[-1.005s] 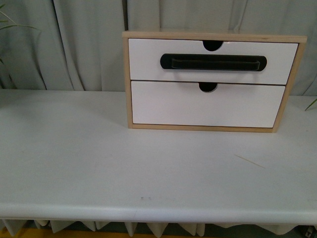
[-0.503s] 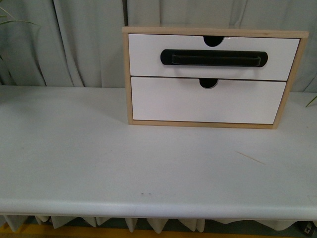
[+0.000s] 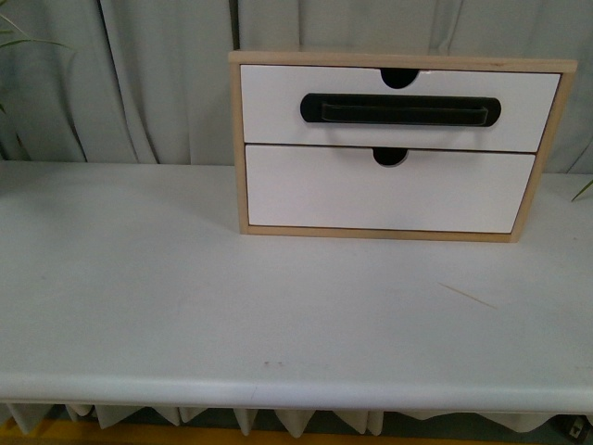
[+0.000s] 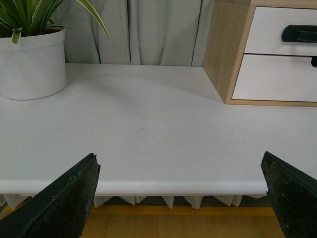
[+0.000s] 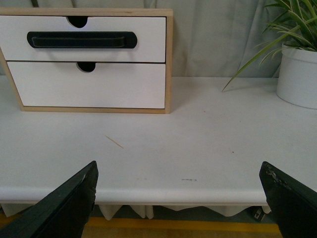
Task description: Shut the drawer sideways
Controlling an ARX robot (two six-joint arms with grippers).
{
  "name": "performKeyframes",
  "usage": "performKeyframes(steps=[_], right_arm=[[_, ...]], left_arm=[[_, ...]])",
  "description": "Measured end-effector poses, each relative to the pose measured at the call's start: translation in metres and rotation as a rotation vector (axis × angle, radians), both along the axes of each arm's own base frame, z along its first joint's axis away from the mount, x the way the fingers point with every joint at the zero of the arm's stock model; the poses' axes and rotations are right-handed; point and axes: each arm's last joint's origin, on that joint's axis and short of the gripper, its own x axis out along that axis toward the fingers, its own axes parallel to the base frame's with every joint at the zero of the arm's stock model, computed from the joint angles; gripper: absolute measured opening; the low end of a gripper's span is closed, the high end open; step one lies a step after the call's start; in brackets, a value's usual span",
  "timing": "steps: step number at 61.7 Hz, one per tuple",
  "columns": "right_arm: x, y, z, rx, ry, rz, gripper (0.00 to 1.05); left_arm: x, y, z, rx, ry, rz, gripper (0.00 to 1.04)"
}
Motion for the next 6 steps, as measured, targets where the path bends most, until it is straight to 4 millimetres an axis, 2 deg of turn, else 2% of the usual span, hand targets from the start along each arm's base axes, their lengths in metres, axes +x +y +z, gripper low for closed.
performKeyframes(steps=[6], right_arm=[[0.0, 0.0, 0.0, 0.0, 0.0, 0.0, 0.96]], left_arm=[[0.0, 0.0, 0.0, 0.0, 0.0, 0.0, 0.99]])
